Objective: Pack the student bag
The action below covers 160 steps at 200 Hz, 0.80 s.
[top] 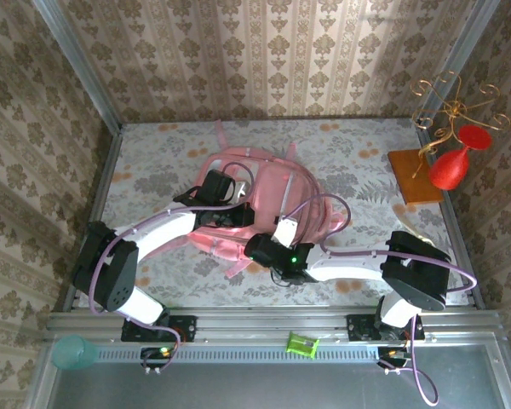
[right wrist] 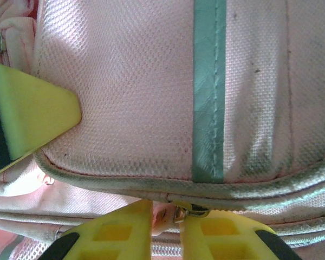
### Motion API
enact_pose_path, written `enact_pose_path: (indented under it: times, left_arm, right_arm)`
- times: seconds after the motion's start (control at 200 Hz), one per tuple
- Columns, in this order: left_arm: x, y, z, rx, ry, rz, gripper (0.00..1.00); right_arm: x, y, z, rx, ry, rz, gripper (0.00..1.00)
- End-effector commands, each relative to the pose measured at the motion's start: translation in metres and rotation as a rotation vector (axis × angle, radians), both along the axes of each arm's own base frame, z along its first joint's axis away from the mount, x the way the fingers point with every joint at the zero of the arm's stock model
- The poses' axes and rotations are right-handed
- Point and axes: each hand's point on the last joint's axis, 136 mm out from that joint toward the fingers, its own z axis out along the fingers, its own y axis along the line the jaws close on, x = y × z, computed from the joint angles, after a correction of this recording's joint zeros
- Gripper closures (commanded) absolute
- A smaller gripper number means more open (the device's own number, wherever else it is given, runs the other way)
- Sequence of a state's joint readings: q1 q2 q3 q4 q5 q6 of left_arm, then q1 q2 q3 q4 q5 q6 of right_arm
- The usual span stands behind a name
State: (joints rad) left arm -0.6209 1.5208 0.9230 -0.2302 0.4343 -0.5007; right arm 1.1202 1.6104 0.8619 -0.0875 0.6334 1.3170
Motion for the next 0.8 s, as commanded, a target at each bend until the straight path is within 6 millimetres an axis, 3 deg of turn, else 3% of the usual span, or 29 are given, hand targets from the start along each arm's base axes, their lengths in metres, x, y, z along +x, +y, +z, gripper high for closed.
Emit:
enact_pose_path:
  times: [0.0, 0.205, 0.56, 0.795]
  left_arm:
    - [-0.010, -0.002, 0.004, -0.025, -0.005, -0.050, 1.00]
    - [-0.010, -0.002, 0.005, -0.026, -0.007, -0.048, 1.00]
    - [-0.011, -0.003, 0.004, -0.035, -0.001, -0.049, 1.00]
    - [-0.010, -0.002, 0.003, -0.034, 0.000, -0.045, 1.00]
  right_arm:
    - [0.006, -0.017, 0.000, -0.023, -0.045, -0.093, 0.82]
    - [0.007, -0.018, -0.010, 0.045, -0.050, -0.147, 0.80]
    - [0.014, -0.015, -0.010, 0.159, -0.121, -0.218, 0.81]
    - [0.014, -0.018, -0.007, 0.159, -0.129, -0.221, 0.92]
